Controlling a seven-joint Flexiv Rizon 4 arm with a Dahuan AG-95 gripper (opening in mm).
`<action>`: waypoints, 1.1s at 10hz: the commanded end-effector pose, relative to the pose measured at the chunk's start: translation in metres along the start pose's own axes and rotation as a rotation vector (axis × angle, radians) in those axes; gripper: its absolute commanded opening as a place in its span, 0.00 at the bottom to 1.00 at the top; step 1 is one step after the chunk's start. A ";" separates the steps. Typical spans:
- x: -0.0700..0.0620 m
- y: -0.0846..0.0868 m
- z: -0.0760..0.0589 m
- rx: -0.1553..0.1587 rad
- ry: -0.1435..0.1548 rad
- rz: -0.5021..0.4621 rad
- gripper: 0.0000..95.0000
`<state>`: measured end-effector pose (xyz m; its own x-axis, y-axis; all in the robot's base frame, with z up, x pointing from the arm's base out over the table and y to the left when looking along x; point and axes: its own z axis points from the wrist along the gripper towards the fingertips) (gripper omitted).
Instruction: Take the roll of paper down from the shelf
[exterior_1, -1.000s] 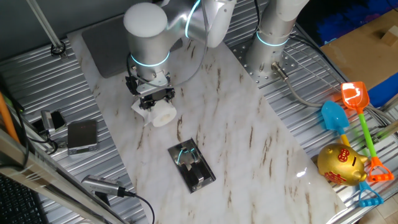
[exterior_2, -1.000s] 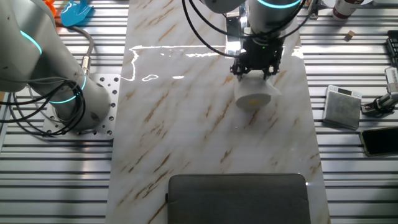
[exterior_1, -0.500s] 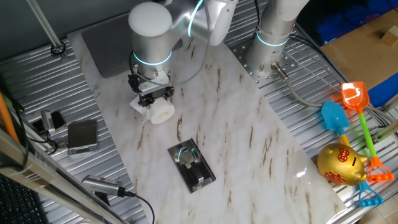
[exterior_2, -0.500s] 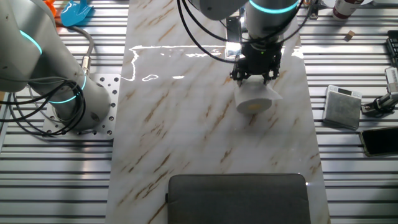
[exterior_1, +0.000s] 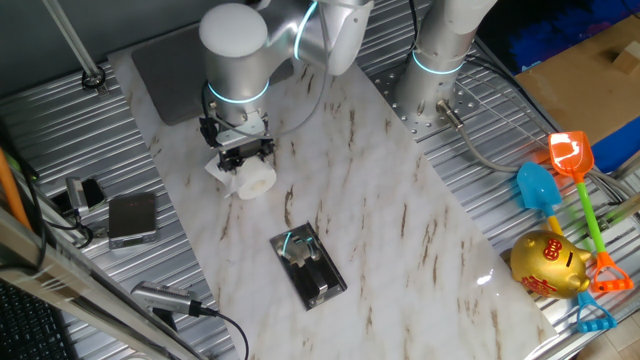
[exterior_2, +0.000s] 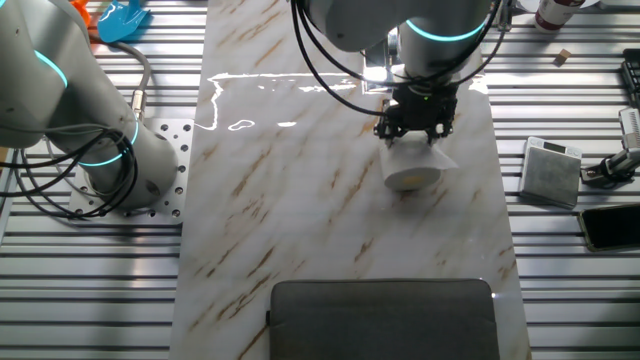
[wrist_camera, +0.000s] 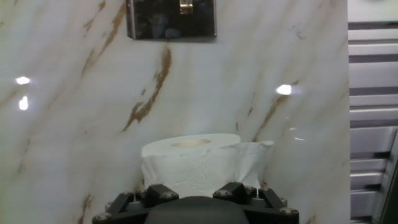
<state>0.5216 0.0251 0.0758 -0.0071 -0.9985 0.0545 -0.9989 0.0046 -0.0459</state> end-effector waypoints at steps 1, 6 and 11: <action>-0.001 0.000 0.001 0.000 0.001 -0.001 0.00; -0.001 0.000 0.001 -0.001 -0.011 -0.014 0.80; -0.001 0.000 -0.001 -0.003 -0.020 -0.006 1.00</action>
<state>0.5229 0.0255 0.0768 0.0002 -0.9993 0.0362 -0.9990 -0.0018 -0.0440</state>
